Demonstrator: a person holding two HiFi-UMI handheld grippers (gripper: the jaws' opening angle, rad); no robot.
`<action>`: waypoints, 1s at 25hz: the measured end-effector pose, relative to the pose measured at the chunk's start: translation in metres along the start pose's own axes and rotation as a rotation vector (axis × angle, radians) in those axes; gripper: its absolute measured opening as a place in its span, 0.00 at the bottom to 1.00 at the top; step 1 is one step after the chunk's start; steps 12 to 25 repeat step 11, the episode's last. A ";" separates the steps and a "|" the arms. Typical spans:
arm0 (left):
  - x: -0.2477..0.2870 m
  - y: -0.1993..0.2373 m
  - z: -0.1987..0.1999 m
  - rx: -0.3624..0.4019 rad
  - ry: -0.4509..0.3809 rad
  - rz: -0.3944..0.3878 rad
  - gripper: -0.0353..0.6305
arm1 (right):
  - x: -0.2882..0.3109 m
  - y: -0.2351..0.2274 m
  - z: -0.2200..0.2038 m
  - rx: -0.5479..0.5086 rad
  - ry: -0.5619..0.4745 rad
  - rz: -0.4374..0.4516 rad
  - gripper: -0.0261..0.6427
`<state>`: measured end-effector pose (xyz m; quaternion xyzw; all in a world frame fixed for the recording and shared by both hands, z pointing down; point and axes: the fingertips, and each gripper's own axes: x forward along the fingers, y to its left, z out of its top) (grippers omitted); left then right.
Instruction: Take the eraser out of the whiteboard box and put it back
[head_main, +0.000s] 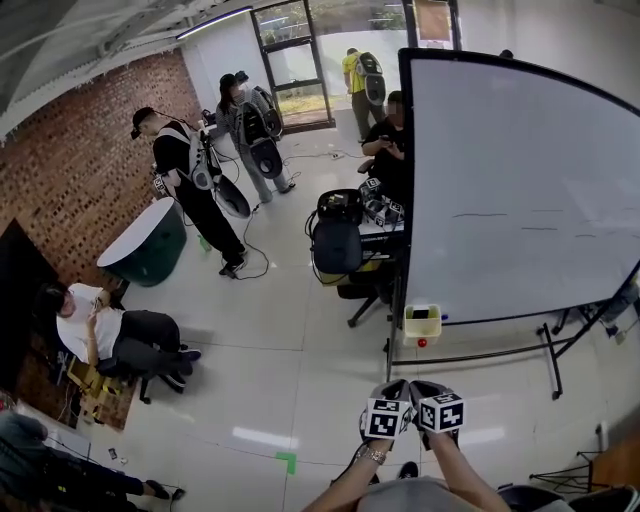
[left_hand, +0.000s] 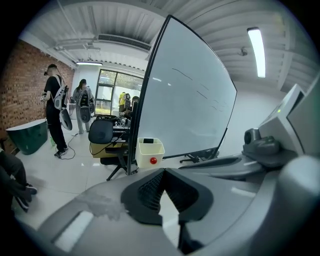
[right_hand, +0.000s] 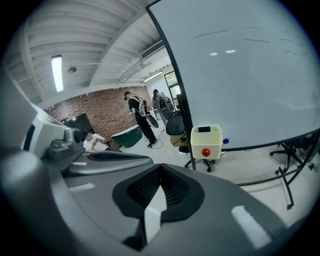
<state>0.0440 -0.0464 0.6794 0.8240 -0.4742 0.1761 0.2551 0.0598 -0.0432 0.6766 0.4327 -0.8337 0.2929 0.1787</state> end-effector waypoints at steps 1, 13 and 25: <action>0.001 -0.001 0.002 0.001 -0.007 -0.002 0.06 | 0.001 -0.002 0.002 0.018 -0.003 0.008 0.04; 0.008 0.005 0.021 -0.021 -0.066 0.006 0.06 | 0.005 -0.005 0.015 0.107 -0.026 0.058 0.04; 0.008 0.005 0.021 -0.021 -0.066 0.006 0.06 | 0.005 -0.005 0.015 0.107 -0.026 0.058 0.04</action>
